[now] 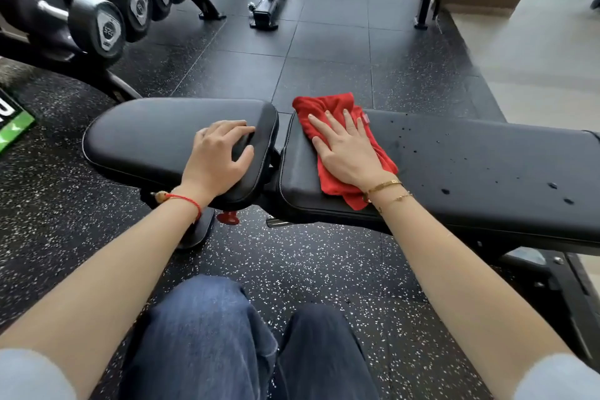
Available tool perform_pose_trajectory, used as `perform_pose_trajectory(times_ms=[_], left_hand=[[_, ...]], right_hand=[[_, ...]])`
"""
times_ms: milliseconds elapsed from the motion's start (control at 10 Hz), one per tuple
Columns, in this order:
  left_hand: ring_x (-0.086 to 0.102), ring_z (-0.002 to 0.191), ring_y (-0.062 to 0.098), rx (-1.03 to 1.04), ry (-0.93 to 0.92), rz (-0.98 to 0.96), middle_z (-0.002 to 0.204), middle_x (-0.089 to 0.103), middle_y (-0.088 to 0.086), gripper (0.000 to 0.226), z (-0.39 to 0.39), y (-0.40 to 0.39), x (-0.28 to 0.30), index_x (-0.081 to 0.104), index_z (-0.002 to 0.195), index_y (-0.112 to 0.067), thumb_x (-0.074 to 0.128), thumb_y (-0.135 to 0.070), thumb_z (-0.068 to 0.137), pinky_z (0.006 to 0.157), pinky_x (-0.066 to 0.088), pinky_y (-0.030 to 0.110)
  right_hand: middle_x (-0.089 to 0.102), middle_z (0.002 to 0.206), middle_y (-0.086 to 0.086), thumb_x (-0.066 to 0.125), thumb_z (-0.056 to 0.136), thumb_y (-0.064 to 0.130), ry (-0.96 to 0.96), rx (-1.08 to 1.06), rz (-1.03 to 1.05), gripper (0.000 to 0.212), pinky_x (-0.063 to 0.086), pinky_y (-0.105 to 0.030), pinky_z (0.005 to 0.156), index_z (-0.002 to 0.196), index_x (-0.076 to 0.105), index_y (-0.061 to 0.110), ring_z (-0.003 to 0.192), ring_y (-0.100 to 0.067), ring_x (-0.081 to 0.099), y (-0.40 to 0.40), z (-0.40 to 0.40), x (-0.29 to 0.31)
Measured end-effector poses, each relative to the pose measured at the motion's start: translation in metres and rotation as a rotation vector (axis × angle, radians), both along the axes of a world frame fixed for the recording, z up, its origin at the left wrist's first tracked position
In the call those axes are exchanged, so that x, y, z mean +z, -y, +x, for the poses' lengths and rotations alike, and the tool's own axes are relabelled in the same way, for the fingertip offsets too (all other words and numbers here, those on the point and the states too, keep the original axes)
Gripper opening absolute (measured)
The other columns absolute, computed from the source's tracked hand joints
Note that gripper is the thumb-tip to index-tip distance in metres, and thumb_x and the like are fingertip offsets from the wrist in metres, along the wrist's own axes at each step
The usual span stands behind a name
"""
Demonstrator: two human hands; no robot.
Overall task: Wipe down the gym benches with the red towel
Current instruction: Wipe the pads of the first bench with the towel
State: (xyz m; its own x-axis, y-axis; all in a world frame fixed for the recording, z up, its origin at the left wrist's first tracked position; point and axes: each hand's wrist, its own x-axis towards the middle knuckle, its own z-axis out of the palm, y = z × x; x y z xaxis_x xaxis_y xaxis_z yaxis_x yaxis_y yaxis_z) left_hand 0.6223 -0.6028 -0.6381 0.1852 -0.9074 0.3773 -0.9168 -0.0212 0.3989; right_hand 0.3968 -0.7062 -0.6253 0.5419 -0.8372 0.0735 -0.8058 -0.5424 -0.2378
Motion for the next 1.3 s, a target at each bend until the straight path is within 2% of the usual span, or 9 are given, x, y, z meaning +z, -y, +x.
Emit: perform_pose_trajectory(times_ms=[100,300,400,600,700,800,1000,1100,1300], left_hand=[[0.047,0.131,0.019,-0.008,0.003,0.007,0.135,0.058,-0.001,0.043,0.002,-0.001,-0.002,0.063,0.126,-0.022,0.05,-0.034,0.087,0.112,0.029,0.045],[0.042,0.132,0.021,0.025,0.004,0.0,0.135,0.056,0.001,0.038,0.002,-0.001,-0.006,0.062,0.126,-0.02,0.058,-0.026,0.089,0.111,0.032,0.048],[0.046,0.129,0.021,0.056,0.016,-0.019,0.132,0.059,0.0,0.037,0.002,-0.001,-0.007,0.063,0.124,-0.02,0.059,-0.026,0.088,0.11,0.033,0.046],[0.047,0.127,0.02,0.066,0.024,-0.03,0.13,0.061,-0.002,0.036,0.003,-0.002,-0.005,0.064,0.122,-0.021,0.059,-0.027,0.086,0.109,0.033,0.044],[0.047,0.127,0.019,0.061,0.029,-0.027,0.129,0.061,-0.003,0.036,0.004,-0.001,-0.005,0.064,0.122,-0.022,0.06,-0.026,0.087,0.109,0.033,0.044],[0.047,0.127,0.019,0.06,0.034,-0.024,0.13,0.06,-0.003,0.036,0.005,-0.001,-0.006,0.063,0.123,-0.021,0.06,-0.027,0.087,0.11,0.033,0.043],[0.046,0.127,0.018,0.073,0.027,-0.03,0.131,0.06,-0.003,0.037,0.003,-0.001,-0.008,0.063,0.123,-0.021,0.059,-0.027,0.087,0.109,0.032,0.04],[0.047,0.127,0.019,0.078,0.019,-0.033,0.13,0.06,-0.003,0.037,0.003,0.0,-0.008,0.063,0.123,-0.021,0.06,-0.027,0.087,0.108,0.033,0.041],[0.048,0.126,0.019,0.071,0.021,-0.04,0.13,0.061,-0.003,0.036,0.004,-0.001,-0.008,0.064,0.122,-0.022,0.059,-0.027,0.087,0.108,0.034,0.041]], right_hand=[[0.018,0.162,0.003,0.032,0.101,0.045,0.037,0.068,-0.03,0.051,-0.005,-0.047,0.121,0.151,0.023,0.041,0.151,-0.027,0.004,-0.018,-0.016,-0.003],[0.018,0.162,0.002,0.036,0.099,0.047,-0.012,-0.115,-0.014,0.054,-0.007,-0.048,0.121,0.151,0.021,0.04,0.15,-0.029,0.006,0.003,-0.055,-0.001],[0.015,0.162,0.002,0.03,0.101,0.047,-0.024,-0.153,0.014,0.052,-0.008,-0.048,0.12,0.152,0.02,0.04,0.15,-0.03,0.005,0.022,-0.034,0.002],[0.02,0.161,0.002,0.031,0.101,0.044,0.025,0.024,-0.028,0.05,-0.004,-0.045,0.121,0.15,0.026,0.039,0.15,-0.028,0.008,-0.009,0.019,0.001],[0.023,0.16,0.003,0.035,0.101,0.041,0.068,0.125,-0.046,0.049,-0.004,-0.039,0.122,0.149,0.03,0.039,0.15,-0.026,0.011,-0.034,0.005,-0.003],[0.027,0.159,0.004,0.038,0.101,0.038,0.069,0.102,-0.074,0.049,-0.003,-0.043,0.122,0.149,0.03,0.038,0.149,-0.027,0.015,-0.035,-0.022,-0.006],[0.019,0.162,0.001,0.033,0.102,0.043,-0.006,-0.17,-0.011,0.05,-0.005,-0.047,0.121,0.151,0.026,0.038,0.149,-0.029,0.01,0.021,-0.023,0.002],[0.018,0.162,0.001,0.031,0.102,0.044,0.002,-0.144,-0.015,0.05,-0.006,-0.046,0.121,0.151,0.025,0.038,0.15,-0.029,0.008,0.023,0.006,0.002],[0.026,0.159,0.004,0.038,0.1,0.039,0.081,0.101,-0.053,0.047,-0.002,-0.039,0.122,0.148,0.033,0.04,0.149,-0.027,0.013,-0.028,0.006,-0.001]])
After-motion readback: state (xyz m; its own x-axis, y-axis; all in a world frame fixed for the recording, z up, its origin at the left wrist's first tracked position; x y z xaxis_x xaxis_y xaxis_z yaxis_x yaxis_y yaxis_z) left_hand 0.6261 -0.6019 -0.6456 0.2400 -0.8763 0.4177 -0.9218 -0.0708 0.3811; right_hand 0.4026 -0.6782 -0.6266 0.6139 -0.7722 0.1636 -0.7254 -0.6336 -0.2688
